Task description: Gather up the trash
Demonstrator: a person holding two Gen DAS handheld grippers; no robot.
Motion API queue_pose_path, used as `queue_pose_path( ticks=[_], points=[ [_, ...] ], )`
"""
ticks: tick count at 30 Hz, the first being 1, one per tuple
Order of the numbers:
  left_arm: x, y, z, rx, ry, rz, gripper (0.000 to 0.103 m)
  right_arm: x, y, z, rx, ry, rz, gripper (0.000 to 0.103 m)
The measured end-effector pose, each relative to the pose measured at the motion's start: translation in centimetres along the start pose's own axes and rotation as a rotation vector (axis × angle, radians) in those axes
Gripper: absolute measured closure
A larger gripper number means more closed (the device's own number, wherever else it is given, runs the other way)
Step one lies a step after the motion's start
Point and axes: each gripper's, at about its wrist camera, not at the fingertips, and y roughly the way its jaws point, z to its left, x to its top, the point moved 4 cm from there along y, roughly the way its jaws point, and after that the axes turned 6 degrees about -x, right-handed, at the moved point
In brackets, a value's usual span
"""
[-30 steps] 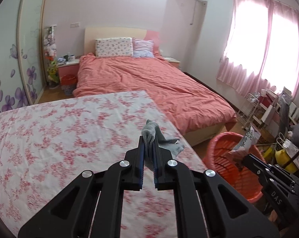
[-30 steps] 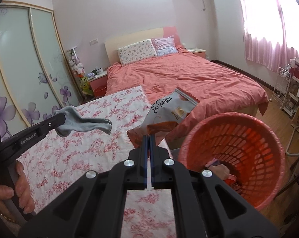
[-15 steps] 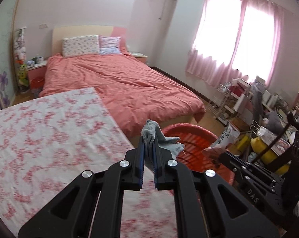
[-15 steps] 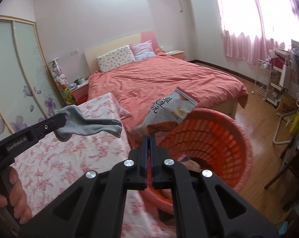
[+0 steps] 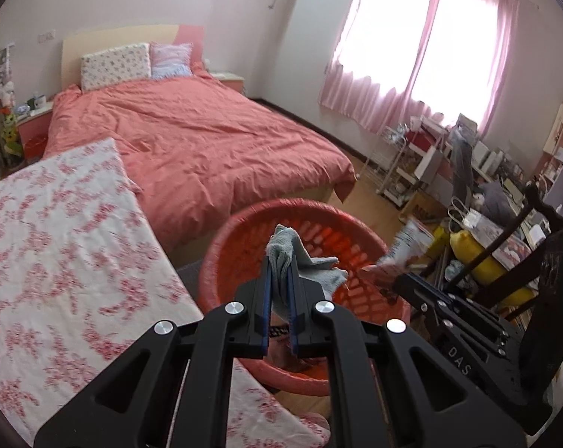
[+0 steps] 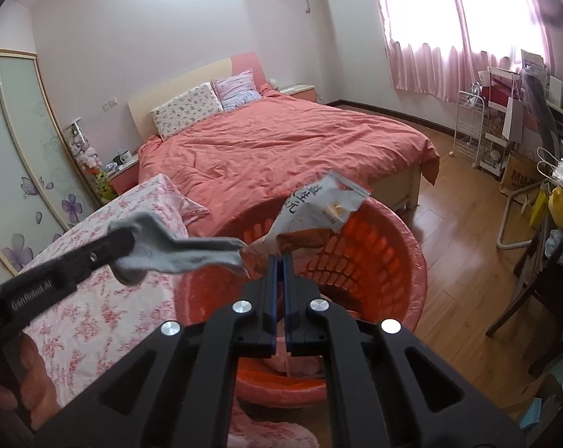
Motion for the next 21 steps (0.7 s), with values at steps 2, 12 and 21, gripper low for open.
queue_pose_path(
  ticks=[2, 12, 21],
  points=[
    [-0.3, 0.8, -0.3, 0.005, 0.003, 0.023, 0.094, -0.1, 0.7, -0.7, -0.003, 0.018, 0.014, 0.095],
    [-1.9, 1.9, 0.3, 0.030, -0.021, 0.083, 0.067, -0.9, 0.2, -2.8, -0.034, 0.063, 0.015, 0.065],
    [-3.0, -3.9, 0.8, 0.099, 0.020, -0.008, 0.041, -1.7, -5.1, -0.9, -0.037, 0.014, -0.091, 0.015]
  ],
)
